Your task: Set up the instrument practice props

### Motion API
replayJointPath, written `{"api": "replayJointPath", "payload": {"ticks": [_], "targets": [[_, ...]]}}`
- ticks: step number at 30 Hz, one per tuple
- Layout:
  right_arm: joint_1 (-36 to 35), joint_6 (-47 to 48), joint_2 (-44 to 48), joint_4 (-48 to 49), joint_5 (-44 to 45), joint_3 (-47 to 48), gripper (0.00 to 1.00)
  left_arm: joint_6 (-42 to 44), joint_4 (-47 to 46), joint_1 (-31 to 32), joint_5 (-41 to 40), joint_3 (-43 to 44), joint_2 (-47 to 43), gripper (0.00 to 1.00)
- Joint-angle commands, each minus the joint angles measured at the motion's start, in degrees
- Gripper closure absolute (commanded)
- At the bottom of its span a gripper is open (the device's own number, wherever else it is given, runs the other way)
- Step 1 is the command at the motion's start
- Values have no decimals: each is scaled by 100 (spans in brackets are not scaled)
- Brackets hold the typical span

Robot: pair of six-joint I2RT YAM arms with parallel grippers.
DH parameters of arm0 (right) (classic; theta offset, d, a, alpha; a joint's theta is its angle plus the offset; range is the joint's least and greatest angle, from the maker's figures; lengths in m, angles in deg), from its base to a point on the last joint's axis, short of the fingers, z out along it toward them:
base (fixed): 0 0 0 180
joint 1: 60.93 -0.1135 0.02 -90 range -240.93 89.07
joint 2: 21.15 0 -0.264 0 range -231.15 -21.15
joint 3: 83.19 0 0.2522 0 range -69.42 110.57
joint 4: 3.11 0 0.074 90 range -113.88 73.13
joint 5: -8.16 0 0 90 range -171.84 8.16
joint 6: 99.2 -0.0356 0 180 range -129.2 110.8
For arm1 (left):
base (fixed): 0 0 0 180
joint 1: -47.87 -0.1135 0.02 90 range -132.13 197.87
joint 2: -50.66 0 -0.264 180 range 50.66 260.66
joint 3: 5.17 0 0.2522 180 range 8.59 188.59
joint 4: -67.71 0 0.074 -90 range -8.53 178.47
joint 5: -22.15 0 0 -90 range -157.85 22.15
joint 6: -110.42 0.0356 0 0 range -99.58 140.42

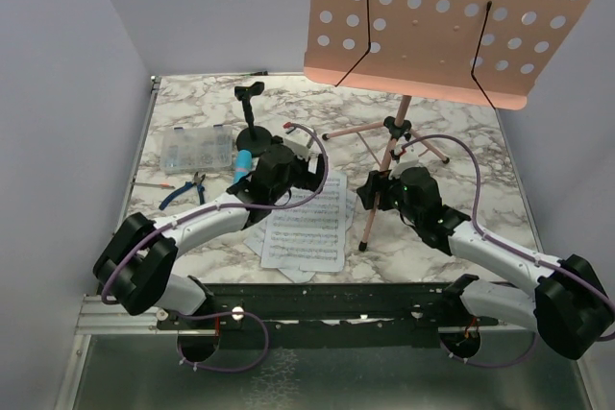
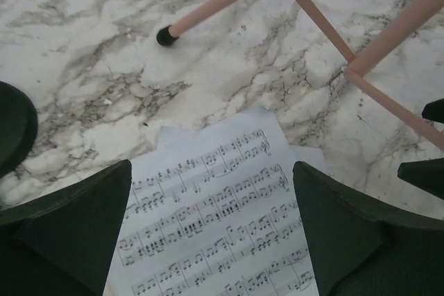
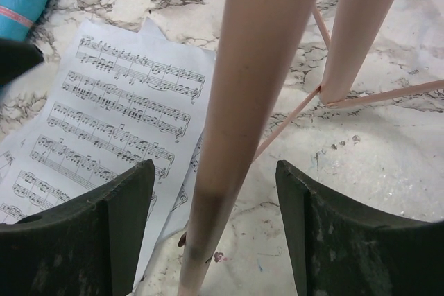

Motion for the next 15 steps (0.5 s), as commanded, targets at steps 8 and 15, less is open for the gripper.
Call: {"api": "replayJointPath", "payload": {"ticks": [8,15], "targets": [[-46,-41,86,-178,191,-50,25,-2283,1465,-591,1861,411,820,1],[-46,-75,306,-199,221,-93,25,-2650,1227,-1169,2719,359,1031,1]]}}
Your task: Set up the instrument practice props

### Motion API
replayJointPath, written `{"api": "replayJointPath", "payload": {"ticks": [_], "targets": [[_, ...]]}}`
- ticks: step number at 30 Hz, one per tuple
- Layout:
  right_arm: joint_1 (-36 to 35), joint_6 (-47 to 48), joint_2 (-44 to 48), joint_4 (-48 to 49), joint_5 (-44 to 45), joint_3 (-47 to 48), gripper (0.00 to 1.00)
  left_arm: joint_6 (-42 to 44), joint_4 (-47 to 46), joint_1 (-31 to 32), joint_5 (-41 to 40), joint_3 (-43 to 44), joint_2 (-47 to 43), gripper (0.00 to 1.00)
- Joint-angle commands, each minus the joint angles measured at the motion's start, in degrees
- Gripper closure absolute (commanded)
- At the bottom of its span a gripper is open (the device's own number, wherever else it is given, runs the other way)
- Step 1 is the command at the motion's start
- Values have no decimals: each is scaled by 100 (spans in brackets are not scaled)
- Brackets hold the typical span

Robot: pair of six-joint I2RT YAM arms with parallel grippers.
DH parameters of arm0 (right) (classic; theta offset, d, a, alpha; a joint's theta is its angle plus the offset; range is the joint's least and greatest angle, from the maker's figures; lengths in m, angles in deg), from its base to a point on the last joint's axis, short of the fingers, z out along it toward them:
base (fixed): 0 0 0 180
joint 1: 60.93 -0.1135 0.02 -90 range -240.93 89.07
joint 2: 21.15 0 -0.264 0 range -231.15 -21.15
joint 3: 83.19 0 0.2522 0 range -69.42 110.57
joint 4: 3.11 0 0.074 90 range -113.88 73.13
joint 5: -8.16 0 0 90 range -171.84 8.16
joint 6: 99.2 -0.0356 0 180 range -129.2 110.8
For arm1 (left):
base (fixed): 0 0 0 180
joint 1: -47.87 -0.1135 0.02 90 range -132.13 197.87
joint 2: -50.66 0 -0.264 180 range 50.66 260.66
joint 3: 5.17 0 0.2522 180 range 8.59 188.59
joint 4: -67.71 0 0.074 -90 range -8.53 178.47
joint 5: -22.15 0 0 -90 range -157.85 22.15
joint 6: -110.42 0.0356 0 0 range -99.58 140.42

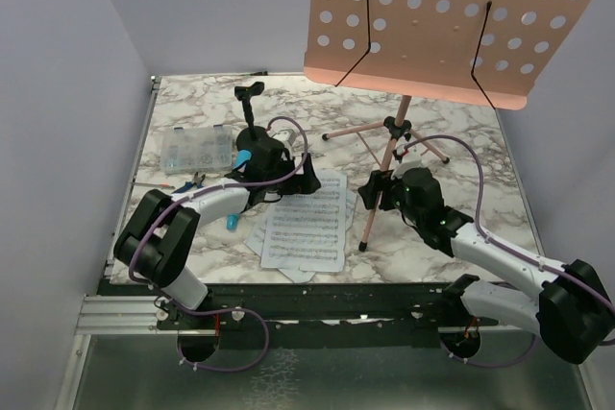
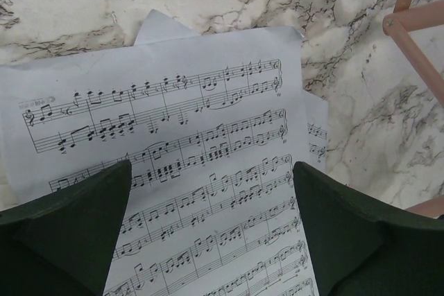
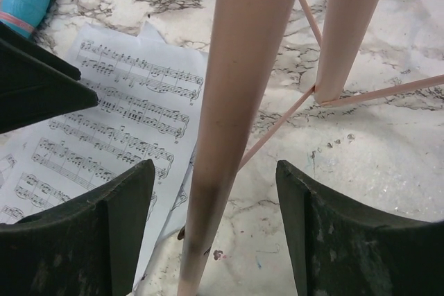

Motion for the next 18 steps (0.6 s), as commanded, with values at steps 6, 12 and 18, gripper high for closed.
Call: {"api": "replayJointPath", "payload": {"ticks": [6,12,18], "targets": [[-46,-107,239,-98,124,-103,25,-819,-855,-835,1499,-464,-121,1],[-46,-136,230,7,36,-99,25,-711,-701,-1314,1363,-646,-250,1],[-46,-203,217,110,-97,-89,25,-182,-171,-1612,1140,-556,-151,2]]}}
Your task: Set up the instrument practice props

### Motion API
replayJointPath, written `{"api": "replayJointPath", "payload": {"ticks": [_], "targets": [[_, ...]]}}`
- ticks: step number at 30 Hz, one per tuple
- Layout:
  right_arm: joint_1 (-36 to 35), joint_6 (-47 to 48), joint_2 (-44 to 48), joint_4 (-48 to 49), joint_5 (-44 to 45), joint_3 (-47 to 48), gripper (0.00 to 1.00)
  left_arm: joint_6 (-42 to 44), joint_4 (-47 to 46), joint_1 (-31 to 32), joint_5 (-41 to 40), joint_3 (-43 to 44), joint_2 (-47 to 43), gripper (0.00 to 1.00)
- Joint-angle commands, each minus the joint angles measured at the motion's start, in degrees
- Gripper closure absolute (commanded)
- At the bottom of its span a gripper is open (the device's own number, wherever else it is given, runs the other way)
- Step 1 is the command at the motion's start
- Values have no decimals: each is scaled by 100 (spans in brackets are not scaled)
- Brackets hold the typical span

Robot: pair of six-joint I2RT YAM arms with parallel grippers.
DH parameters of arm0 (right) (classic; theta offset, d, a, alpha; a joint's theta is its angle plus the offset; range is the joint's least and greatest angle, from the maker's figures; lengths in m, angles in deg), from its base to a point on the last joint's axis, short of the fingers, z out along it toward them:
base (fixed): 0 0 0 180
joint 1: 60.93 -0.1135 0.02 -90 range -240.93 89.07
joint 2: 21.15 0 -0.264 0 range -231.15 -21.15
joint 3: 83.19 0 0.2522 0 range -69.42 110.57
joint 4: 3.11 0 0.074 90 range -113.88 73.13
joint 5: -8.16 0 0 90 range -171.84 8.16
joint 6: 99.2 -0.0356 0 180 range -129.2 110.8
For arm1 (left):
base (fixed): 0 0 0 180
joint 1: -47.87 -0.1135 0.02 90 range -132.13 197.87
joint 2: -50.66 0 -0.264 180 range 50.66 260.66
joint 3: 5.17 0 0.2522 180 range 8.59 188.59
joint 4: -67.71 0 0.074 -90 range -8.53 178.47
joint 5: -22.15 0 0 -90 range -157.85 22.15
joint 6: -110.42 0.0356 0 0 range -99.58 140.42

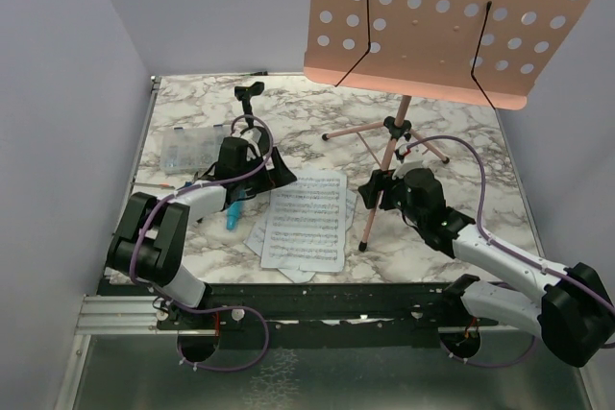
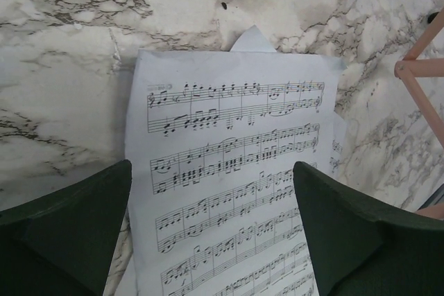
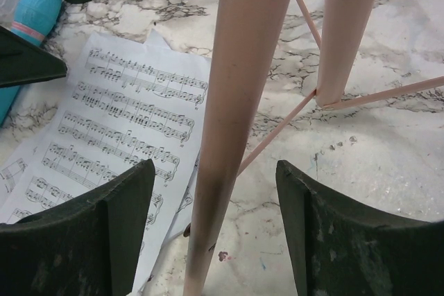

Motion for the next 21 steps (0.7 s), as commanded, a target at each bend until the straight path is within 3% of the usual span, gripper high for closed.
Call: {"api": "replayJointPath", "payload": {"ticks": [1,14,21], "targets": [[-46,-110,43,78,-127,-58,25,406,343,-216,-26,65,-2,2],[-46,-75,116,91,-67,-61,25,130,-109,-292,363,184,583,8],[-46,1,-46,158,-139,28,25,-286,-677,-284,1005,169,812,20]]}}
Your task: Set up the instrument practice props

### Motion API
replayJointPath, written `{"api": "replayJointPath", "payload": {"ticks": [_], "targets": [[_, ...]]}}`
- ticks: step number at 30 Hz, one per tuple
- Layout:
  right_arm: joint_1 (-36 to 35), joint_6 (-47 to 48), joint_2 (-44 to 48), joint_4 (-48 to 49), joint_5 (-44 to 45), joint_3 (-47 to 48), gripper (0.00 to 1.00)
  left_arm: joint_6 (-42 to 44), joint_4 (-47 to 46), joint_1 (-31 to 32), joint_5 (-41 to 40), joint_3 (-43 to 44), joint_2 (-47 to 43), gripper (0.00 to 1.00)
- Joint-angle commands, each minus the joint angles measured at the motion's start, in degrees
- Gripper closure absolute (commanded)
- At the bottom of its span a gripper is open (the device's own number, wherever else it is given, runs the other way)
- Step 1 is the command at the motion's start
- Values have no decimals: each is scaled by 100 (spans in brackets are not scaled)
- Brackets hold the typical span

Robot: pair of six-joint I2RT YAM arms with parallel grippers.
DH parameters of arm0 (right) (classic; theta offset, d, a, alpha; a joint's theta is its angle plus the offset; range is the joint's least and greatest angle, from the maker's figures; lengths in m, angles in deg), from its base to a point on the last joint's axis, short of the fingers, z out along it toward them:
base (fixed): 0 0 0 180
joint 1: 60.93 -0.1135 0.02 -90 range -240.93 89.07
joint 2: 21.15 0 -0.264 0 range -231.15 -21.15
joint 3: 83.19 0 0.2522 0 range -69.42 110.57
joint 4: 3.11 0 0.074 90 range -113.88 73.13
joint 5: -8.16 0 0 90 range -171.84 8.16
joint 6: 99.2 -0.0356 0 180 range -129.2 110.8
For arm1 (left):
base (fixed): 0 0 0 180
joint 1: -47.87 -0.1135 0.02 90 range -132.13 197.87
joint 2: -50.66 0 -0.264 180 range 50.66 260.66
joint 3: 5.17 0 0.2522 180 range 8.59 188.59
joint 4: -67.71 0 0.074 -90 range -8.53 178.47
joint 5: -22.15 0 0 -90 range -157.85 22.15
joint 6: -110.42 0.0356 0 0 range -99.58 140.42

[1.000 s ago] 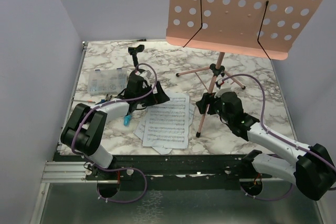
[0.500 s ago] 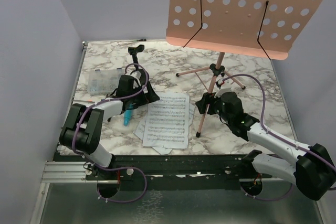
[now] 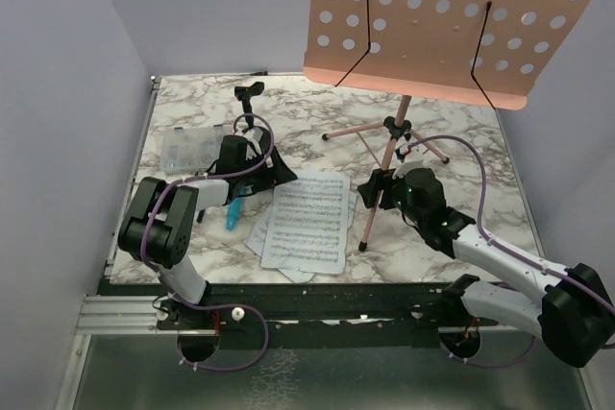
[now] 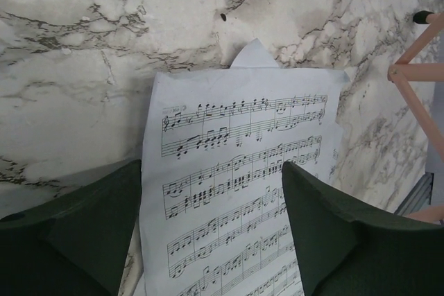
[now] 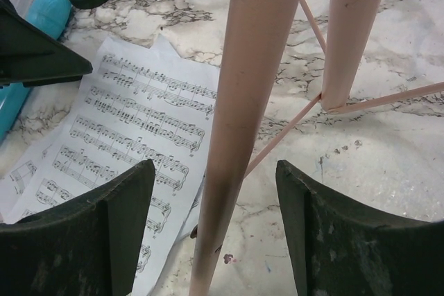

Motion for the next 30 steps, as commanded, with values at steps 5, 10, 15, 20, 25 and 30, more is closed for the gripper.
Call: {"api": "replayJointPath", "payload": {"ticks": [5,10,15,20,25,30], "targets": [[-46,58,-51,135,-96,17,25,-453,-488,5,705,-64,-57,23],[-46,38,-69,140,-100,28,25,-483,-588,65,843,-130,-234,26],[-50,54,-170,169,-131,88,26,-483,-648,166,1009,-167,-134,32],[-47,31,-129,190,-149,82,26,-359,-659,279,959,-186,-56,40],[-50,51,-101,72,-170,154,26,-54,-773,464,729,-153,81,44],[-48,82,-7,96,-246,133,26,65,-922,676,665,13,375,45]]}}
